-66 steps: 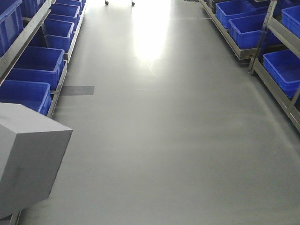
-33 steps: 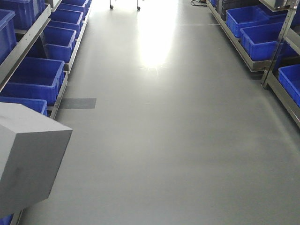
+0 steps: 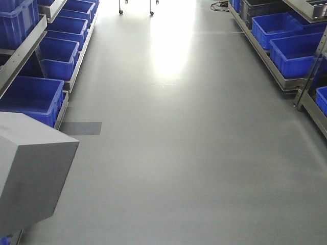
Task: Sort gray base to blue bin
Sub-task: 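Drive down the aisle toward the window, block still held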
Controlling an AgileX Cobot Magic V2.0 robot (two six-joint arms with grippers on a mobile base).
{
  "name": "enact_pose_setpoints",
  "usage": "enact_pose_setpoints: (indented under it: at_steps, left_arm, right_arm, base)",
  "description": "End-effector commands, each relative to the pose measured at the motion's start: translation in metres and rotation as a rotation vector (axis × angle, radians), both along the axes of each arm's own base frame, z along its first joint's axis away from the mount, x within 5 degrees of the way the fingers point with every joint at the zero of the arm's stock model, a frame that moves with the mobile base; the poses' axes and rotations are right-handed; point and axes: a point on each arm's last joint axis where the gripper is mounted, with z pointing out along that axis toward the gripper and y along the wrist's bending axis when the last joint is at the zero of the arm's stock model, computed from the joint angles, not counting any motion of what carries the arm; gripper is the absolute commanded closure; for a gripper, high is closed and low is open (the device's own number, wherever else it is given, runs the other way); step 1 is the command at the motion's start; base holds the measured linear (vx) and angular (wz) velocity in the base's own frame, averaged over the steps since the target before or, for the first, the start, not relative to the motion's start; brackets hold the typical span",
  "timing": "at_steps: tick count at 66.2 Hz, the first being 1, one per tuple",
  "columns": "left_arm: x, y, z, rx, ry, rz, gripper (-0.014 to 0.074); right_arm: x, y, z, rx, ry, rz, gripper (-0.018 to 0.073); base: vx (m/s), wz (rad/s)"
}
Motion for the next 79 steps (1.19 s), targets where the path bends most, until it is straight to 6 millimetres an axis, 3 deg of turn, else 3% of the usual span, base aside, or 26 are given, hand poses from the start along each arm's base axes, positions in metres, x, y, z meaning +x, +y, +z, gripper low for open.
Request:
enact_pose_setpoints:
  at_steps: [1, 79]
  left_arm:
    - [-0.0008, 0.0022, 0.0184, -0.082, -0.096, 0.016, 0.0602]
    - [-0.0008, 0.0022, 0.0184, -0.082, -0.096, 0.016, 0.0602]
  right_arm:
    - [-0.0010, 0.0000, 0.0089, -0.013, -0.091, -0.002, 0.0564]
    - [-0.0010, 0.0000, 0.0089, -0.013, -0.091, -0.002, 0.0564]
  base:
    - [0.39, 0.03]
    - [0.33, -0.01]
